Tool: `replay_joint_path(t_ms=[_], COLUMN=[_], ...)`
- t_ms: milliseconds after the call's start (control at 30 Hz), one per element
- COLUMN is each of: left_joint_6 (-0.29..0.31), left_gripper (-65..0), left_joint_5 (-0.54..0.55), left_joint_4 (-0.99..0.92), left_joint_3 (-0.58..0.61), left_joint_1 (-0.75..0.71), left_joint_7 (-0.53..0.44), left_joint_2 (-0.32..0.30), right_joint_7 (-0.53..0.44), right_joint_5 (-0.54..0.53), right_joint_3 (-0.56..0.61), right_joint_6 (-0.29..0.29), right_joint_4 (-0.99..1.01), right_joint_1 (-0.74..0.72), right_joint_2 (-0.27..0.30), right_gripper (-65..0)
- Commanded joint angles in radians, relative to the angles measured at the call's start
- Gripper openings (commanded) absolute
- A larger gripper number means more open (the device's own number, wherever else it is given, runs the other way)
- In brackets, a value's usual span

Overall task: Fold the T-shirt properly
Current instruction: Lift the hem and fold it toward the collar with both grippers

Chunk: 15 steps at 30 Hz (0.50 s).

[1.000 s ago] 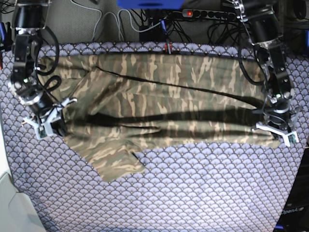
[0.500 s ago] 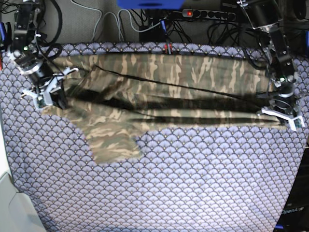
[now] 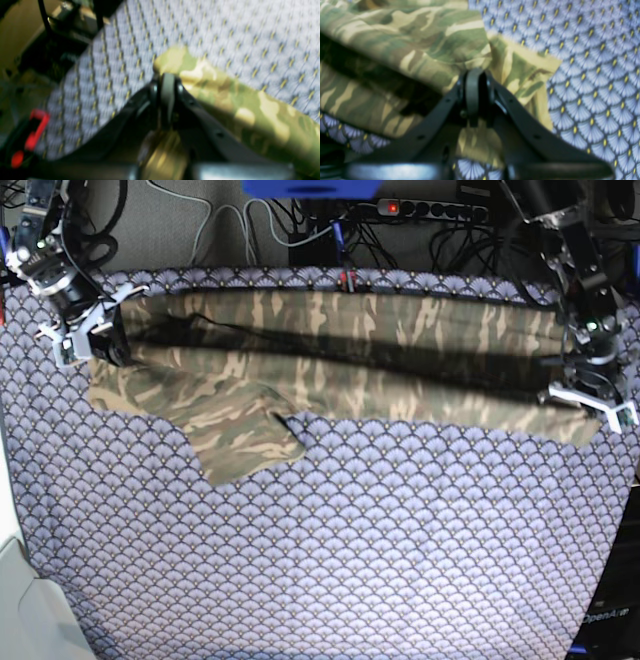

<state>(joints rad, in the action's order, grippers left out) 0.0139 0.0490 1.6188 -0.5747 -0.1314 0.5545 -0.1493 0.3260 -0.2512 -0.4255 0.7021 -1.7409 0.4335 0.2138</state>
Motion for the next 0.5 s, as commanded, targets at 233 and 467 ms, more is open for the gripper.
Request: replay_joint_path(t_ms=[233, 467], left_joint_6=[-0.007, -0.007], left_gripper=[-64.4, -64.4], left_joint_5=[-0.005, -0.005], left_joint_4=[0.061, 0.057], left_joint_3=[-0.006, -0.008], left_joint_1=[-0.081, -0.133], left_joint_7=[-0.035, -0.037], left_joint_2=[-0.016, -0.002], right_joint_7=[-0.028, -0.028], right_joint_5=[-0.017, -0.017], right_joint_3=[-0.032, -0.045], right_joint_6=[-0.004, -0.004], right_joint_4=[-0.014, -0.014], right_joint_1=[0.028, 0.038], right_joint_2=[0.019, 0.016], right_gripper=[-63.7, -63.7])
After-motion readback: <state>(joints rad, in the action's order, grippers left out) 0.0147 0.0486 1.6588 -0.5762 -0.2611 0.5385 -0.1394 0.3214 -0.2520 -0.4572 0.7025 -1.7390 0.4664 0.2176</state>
